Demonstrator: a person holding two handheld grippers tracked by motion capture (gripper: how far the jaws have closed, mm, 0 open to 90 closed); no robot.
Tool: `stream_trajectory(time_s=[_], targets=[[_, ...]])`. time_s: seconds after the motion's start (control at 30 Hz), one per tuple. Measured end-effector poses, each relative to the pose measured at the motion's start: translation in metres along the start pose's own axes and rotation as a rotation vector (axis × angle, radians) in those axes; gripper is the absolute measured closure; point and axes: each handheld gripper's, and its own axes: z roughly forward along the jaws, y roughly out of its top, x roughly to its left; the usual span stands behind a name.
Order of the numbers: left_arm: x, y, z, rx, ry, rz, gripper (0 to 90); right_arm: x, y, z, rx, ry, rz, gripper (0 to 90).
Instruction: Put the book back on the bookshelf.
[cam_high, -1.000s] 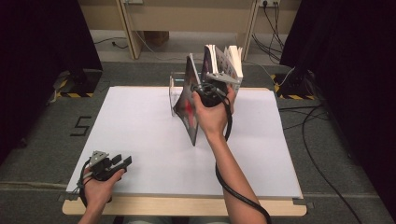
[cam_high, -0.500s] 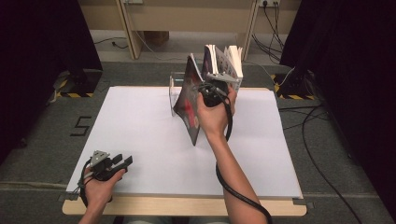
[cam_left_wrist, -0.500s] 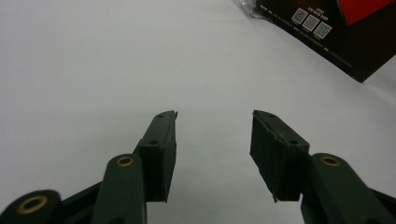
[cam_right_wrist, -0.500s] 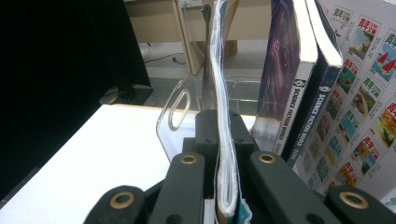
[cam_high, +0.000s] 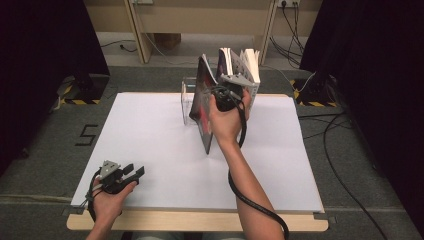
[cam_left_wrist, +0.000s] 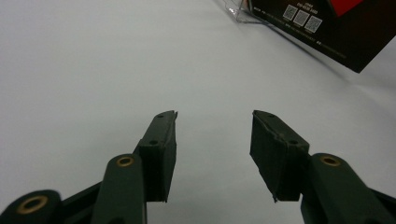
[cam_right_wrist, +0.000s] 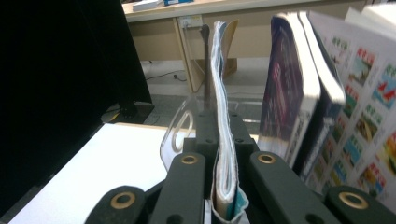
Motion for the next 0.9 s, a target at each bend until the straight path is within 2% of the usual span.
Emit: stream_trajectory(time_s=[0.23, 0.5, 0.67, 0.9], targets=[[0.000, -0.001, 0.000, 0.001, -0.001, 0.002, 50.1, 0.004, 0.014, 0.011, -0.036, -0.007, 0.001, 87.5], [0.000, -0.001, 0.001, 0.003, -0.008, 0.002, 50.2, 0.006, 0.029, 0.032, -0.056, -0.025, 0.014, 87.5], [0.000, -0.001, 0.001, 0.004, -0.009, 0.000, 50.2, 0.007, 0.027, 0.044, -0.056, -0.039, 0.014, 87.5], [-0.001, -0.002, 0.001, 0.006, -0.011, 0.005, 50.2, 0.009, 0.019, 0.049, -0.049, -0.046, 0.007, 87.5]])
